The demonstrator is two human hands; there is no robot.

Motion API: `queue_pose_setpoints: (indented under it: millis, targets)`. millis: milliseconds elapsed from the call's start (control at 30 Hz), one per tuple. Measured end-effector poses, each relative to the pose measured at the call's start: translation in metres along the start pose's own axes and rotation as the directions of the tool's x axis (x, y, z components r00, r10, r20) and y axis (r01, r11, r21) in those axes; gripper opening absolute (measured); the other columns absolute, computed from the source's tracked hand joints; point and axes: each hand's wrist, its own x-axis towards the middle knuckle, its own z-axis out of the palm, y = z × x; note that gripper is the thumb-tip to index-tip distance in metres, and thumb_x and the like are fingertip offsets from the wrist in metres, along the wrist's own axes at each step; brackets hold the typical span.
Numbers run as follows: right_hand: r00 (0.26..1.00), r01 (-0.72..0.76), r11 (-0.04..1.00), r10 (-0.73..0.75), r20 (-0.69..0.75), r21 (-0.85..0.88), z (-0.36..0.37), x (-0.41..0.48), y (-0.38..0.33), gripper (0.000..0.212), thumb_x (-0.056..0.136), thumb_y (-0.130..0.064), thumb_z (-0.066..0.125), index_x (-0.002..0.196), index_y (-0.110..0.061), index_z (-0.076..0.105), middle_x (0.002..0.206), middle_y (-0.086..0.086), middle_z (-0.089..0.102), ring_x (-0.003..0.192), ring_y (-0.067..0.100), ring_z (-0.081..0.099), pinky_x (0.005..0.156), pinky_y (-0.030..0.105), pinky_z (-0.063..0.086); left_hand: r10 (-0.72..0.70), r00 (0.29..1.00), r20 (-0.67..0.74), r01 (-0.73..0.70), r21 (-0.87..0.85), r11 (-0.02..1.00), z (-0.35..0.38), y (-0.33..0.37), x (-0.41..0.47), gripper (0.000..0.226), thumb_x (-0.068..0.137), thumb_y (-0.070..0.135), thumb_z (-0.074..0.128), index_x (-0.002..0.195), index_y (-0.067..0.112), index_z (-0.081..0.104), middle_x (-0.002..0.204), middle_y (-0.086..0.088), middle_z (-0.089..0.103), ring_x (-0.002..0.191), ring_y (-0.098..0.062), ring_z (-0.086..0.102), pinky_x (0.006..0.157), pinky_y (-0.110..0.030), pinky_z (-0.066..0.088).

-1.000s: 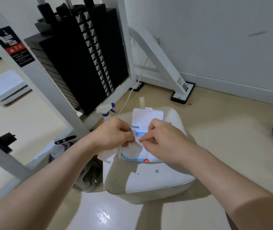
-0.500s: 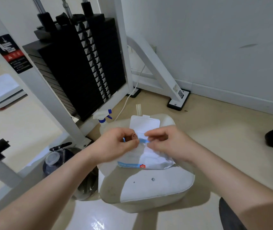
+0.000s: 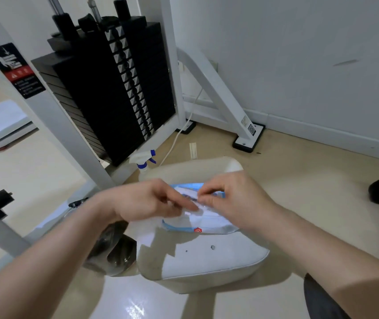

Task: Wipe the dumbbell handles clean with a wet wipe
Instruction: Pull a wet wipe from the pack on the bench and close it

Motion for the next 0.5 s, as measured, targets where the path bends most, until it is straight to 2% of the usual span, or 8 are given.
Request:
queue_pose_setpoints:
  millis: [67,133,167,233,300,400,433,500]
  targets:
    - [0.991,0.131,0.894,-0.113,0.068,-0.428,0.010,-0.010,-0.003,0.014,0.090,-0.031,0.057,0.086,-0.024,0.068,0.091,-0.006,0.065,0.084,0.018,0.060,0.068,0.030,0.045,-0.021,0.985,-0.169,-0.018,-0.227,0.974,-0.009,-0.001,-0.009,0.021,0.080,0.018,0.063,0.093,0.025,0.078,0.072,0.001,0.067,0.066,-0.005,0.053,0.066,-0.016,0.042]
    - [0.970,0.228,0.740,-0.232,0.077,-0.633,0.024,-0.020,-0.002,0.004,0.073,-0.027,0.070,0.072,-0.024,0.067,0.077,-0.007,0.063,0.066,0.018,0.061,0.055,0.025,0.037,-0.092,0.948,-0.304,0.020,-0.232,0.972,-0.007,0.001,-0.004,0.009,0.084,0.024,0.070,0.081,0.018,0.076,0.061,-0.001,0.065,0.053,-0.007,0.046,0.053,-0.020,0.036]
    - [0.960,0.259,0.711,-0.267,0.090,-0.654,0.030,-0.025,-0.001,0.008,0.063,-0.023,0.073,0.068,-0.023,0.066,0.072,-0.007,0.062,0.062,0.018,0.060,0.054,0.024,0.035,-0.111,0.941,-0.318,0.087,-0.091,0.992,-0.001,0.002,0.002,0.016,0.084,0.031,0.070,0.077,0.017,0.072,0.059,0.002,0.064,0.053,-0.009,0.046,0.052,-0.022,0.035]
    - [0.937,0.317,0.649,-0.326,0.123,-0.692,0.042,-0.032,0.009,0.013,0.063,-0.017,0.070,0.075,-0.015,0.071,0.079,0.002,0.065,0.078,0.024,0.064,0.062,0.028,0.047,-0.147,0.927,-0.345,0.245,0.259,0.934,0.015,-0.002,0.015,0.029,0.077,0.046,0.072,0.071,0.020,0.061,0.061,0.005,0.060,0.057,-0.012,0.049,0.055,-0.027,0.039]
    - [0.933,0.329,0.592,-0.322,0.158,-0.736,0.047,-0.036,0.010,0.017,0.065,-0.014,0.068,0.080,-0.010,0.074,0.088,0.008,0.065,0.092,0.030,0.062,0.071,0.038,0.052,-0.182,0.895,-0.407,0.351,0.391,0.851,0.025,-0.004,0.023,0.037,0.074,0.050,0.071,0.066,0.022,0.049,0.064,0.007,0.053,0.063,-0.014,0.048,0.056,-0.030,0.038]
    - [0.947,0.307,0.609,-0.270,0.172,-0.731,0.044,-0.031,-0.002,0.011,0.059,-0.017,0.072,0.070,-0.013,0.073,0.089,0.008,0.061,0.087,0.029,0.061,0.079,0.043,0.052,-0.157,0.876,-0.456,0.420,0.563,0.711,0.030,0.003,0.033,0.039,0.080,0.047,0.061,0.065,0.023,0.035,0.067,0.006,0.045,0.068,-0.020,0.046,0.053,-0.030,0.031]
    - [0.959,0.278,0.641,-0.222,0.174,-0.715,0.040,-0.028,-0.007,0.011,0.061,-0.021,0.073,0.070,-0.015,0.072,0.091,0.007,0.060,0.086,0.027,0.060,0.085,0.045,0.050,-0.166,0.881,-0.444,0.417,0.559,0.717,0.030,0.005,0.034,0.036,0.080,0.044,0.061,0.065,0.023,0.036,0.068,0.006,0.046,0.069,-0.021,0.047,0.053,-0.029,0.032]
    - [0.987,0.121,0.813,-0.035,0.160,-0.570,0.027,-0.019,-0.011,0.017,0.080,-0.033,0.060,0.081,-0.020,0.071,0.100,0.001,0.060,0.094,0.022,0.057,0.099,0.043,0.039,-0.234,0.901,-0.364,0.365,0.348,0.864,0.022,0.006,0.031,0.029,0.077,0.038,0.068,0.068,0.020,0.047,0.067,0.004,0.052,0.065,-0.019,0.048,0.056,-0.027,0.035]
